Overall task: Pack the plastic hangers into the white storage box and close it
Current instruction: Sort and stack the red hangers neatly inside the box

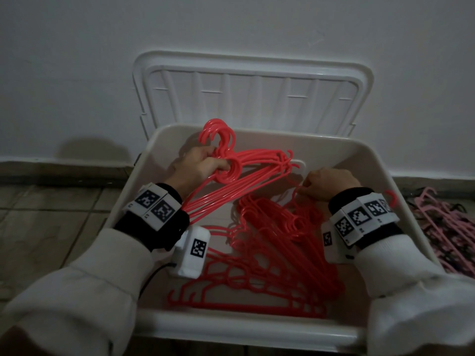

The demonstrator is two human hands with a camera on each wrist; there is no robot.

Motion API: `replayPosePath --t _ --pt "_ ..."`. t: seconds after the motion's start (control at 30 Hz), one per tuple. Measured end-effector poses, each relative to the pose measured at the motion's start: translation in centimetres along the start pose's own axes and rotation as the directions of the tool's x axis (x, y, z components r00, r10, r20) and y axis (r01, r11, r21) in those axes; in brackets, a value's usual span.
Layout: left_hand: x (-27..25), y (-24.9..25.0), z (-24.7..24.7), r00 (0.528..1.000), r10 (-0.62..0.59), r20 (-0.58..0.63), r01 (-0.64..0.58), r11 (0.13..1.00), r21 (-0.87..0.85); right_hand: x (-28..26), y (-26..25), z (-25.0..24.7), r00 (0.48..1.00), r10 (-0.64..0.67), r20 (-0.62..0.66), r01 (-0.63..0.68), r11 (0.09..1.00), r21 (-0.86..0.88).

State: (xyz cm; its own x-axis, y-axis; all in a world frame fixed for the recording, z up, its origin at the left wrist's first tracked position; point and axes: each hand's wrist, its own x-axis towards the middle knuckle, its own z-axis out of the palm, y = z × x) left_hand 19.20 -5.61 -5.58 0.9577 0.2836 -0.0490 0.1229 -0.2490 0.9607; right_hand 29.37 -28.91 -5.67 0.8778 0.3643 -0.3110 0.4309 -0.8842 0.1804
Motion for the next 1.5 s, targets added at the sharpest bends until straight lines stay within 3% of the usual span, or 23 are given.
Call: replayPosePath --t 0.1,0.4,0.73,0.83,1.0,1.13,1.23,1.4,1.47,1.5 --pt "0.0 0.1 0.0 1.0 -0.003 -0.004 0.003 1.0 0.001 0.0 -0.1 0.2 0.999 -0.016 0.03 0.016 1.0 -0.023" --pt "-0.4 0.5 0.1 0.999 -0.035 -0.012 0.035 0.999 0.03 -0.4 0.7 -0.9 0.999 0.012 -0.049 -0.013 1.0 -0.017" --pt "0.1 -0.2 0.0 0.996 -0.068 -0.051 0.074 0.992 0.104 -0.8 0.2 -1.6 0.97 -0.234 0.071 0.213 0.952 0.219" --pt "0.6 -0.4 0.0 0.993 -0.104 -0.064 0.111 0.985 0.131 -1.1 -0.4 -1.8 0.928 -0.372 0.027 0.334 0.862 0.381" --pt "1.6 -1.1 -0.3 0.989 -0.129 -0.071 0.14 0.976 0.166 -1.7 -1.7 -1.6 0.8 -0.599 -0.021 0.467 0.601 0.649" --pt "0.6 0.4 0.0 0.989 -0.117 -0.09 0.131 0.977 0.17 -2.4 -1.1 -3.0 0.75 -0.636 -0.181 0.476 0.329 0.816" --pt "0.7 0.3 -0.1 0.987 -0.105 -0.121 0.124 0.979 0.162 -2.6 -0.3 -3.3 0.752 -0.635 -0.175 0.415 0.251 0.875" --pt "1.1 -0.1 -0.2 0.981 -0.116 -0.153 0.14 0.977 0.16 -2.8 -0.1 -3.1 0.768 -0.641 -0.018 0.278 0.308 0.91" --pt "1.1 -0.2 -0.2 0.985 -0.11 -0.136 0.133 0.976 0.17 -2.6 -1.1 -2.6 0.747 -0.651 0.135 0.198 0.412 0.889" --pt "1.2 -0.3 -0.2 0.986 -0.106 -0.127 0.127 0.977 0.171 -2.7 -2.0 -2.0 0.711 -0.66 0.244 0.178 0.504 0.845"
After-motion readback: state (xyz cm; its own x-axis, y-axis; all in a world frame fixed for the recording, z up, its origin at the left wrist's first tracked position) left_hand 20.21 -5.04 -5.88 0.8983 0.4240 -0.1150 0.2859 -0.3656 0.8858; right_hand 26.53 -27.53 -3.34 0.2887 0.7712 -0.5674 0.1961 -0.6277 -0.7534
